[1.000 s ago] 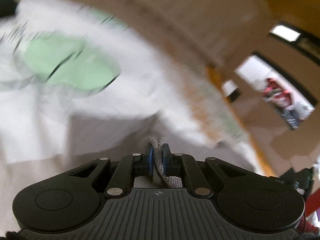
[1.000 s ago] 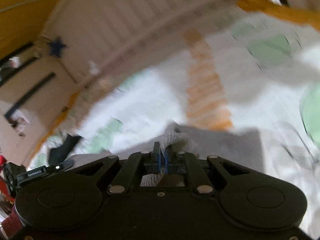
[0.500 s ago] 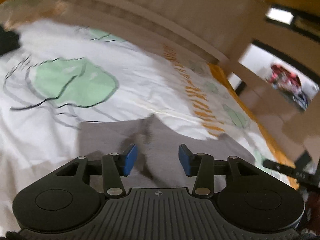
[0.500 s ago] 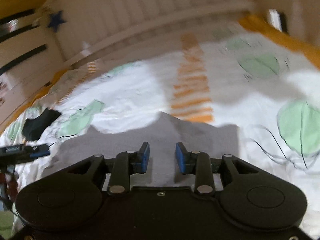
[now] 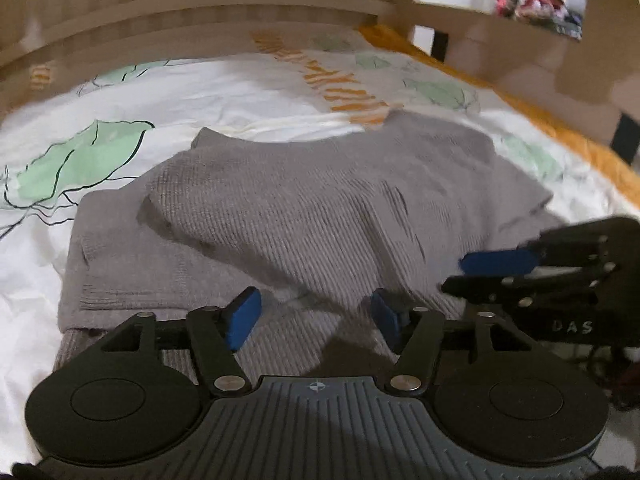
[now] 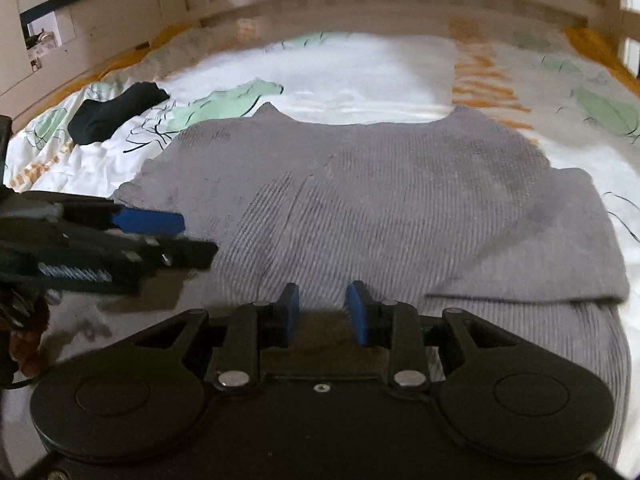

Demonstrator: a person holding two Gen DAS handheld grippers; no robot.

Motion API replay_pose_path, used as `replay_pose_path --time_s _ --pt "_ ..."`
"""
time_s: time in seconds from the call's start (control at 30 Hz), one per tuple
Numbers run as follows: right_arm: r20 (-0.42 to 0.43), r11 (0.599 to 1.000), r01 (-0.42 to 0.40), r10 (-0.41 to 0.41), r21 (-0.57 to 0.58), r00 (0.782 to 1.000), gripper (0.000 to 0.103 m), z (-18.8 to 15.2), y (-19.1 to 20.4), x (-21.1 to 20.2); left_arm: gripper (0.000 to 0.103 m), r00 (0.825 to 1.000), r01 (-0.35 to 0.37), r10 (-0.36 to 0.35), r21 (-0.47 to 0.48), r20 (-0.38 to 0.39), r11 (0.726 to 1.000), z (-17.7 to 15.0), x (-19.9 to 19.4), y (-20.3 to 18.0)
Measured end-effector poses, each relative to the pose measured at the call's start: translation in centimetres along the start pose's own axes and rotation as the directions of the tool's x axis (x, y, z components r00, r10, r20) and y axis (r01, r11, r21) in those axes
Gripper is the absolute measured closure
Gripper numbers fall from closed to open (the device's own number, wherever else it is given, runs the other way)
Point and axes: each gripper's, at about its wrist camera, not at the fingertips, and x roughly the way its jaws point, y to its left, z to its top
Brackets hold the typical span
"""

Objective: Fold large clothes

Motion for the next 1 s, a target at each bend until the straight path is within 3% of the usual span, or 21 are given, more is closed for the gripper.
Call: replay_pose_path --time_s 0.1,0.23,0.3,0.37,0.5,0.67,0.8,1.0 --pt "0.004 1.0 0.004 -0.004 0.018 1.0 0.063 -0.2 0.2 -0.4 0.036 0.998 0.019 -0.021 -0.036 -0.053 0.999 -0.1 0.1 0.2" --pt "0.009 0.998 -0.018 0.017 0.055 1.0 0.058 0.0 -0.4 -1.4 0.036 0.999 0.029 -0.033 -0.133 -0.031 0.991 -0.7 -2.3 1.2" --pt "0.028 0.996 -0.032 0.03 0.079 0.999 0.041 -0.2 -0.6 -2.6 0.035 0.999 0.037 -0.042 -0.176 -0.021 0.984 -1.0 -3.6 1.6" --pt "0.044 0.994 -0.047 0.043 0.099 0.998 0.031 -0.4 -0.7 -3.7 0.027 0.998 0.054 -0.058 -0.225 -0.011 0.973 -1.7 -5.1 2.1" --pt "0.061 0.986 -0.056 0.047 0.154 0.997 0.022 -1.2 -1.1 -6.8 0.02 0.996 0.081 -0.09 -0.296 -0.016 0.952 -3.0 -8.1 2.7" --pt "0.084 0.965 -0.082 0.062 0.249 0.995 0.009 -2.3 -2.2 -10.9 0.007 0.996 0.08 -0.085 -0.311 -0.001 0.947 -4.0 -12.2 2.7" --pt "0.062 0.952 -0.057 0.04 0.301 0.997 0.004 -3.7 -2.7 -13.5 0.007 0.996 0.084 -0.085 -0.323 0.011 0.943 -5.2 -15.1 2.7" --pt "0.023 0.933 -0.045 0.039 0.356 0.999 0.002 -6.4 -2.7 -16.6 0.007 0.996 0.059 -0.077 -0.321 -0.043 0.945 -7.5 -17.2 2.6"
